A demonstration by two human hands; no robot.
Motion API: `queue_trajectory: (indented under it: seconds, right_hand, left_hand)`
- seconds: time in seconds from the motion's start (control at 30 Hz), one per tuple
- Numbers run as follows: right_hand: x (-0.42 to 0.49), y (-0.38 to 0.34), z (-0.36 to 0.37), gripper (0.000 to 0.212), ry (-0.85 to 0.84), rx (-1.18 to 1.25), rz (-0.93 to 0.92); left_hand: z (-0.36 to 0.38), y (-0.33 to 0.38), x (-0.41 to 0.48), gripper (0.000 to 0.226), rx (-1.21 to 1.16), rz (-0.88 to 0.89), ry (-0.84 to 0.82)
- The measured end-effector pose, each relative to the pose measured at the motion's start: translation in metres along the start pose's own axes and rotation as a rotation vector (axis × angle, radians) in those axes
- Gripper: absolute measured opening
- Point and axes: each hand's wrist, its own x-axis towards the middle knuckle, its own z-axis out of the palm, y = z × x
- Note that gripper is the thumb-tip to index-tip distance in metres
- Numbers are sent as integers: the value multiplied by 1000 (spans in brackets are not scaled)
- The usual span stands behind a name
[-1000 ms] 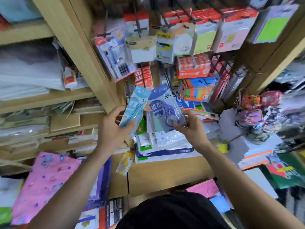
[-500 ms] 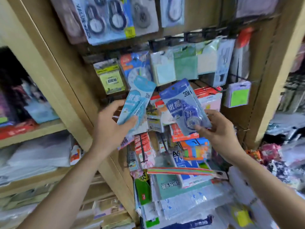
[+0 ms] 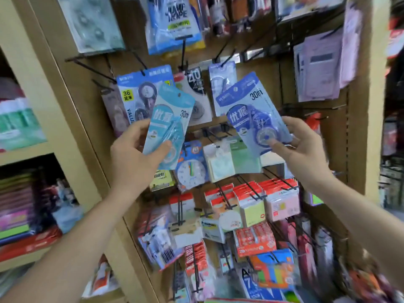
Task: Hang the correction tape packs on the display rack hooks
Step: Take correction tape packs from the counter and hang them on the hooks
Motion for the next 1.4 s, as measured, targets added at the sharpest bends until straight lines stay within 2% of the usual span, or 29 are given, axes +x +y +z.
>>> queue_trajectory:
  seconds: [0.27, 0.4, 0.7, 0.87, 1.03, 1.23, 1.4]
  right_hand:
    - [73, -13, -2, 35, 173, -77, -20]
    - [98, -12, -1, 33, 221, -62, 57]
    - [141, 7, -1, 36, 116, -148, 135]
    - [143, 10, -7, 40, 20, -67, 149]
    - [128, 22, -7, 30, 2, -84, 184]
    - [114, 15, 2, 26, -10, 131, 164]
    - [131, 8, 14, 25, 16, 193, 173]
  left_hand:
    - [11, 29, 76, 40, 82, 138, 93]
    - [26, 38, 96, 41, 118, 159, 73]
    - [87, 7, 66, 46, 235, 89, -96]
    - [103, -23, 49, 47, 285, 34, -175]
    - [106, -32, 48, 47, 274, 12, -163]
    - [107, -32, 46, 46, 322, 38, -183]
    - [107, -32, 46, 46, 360, 51, -193]
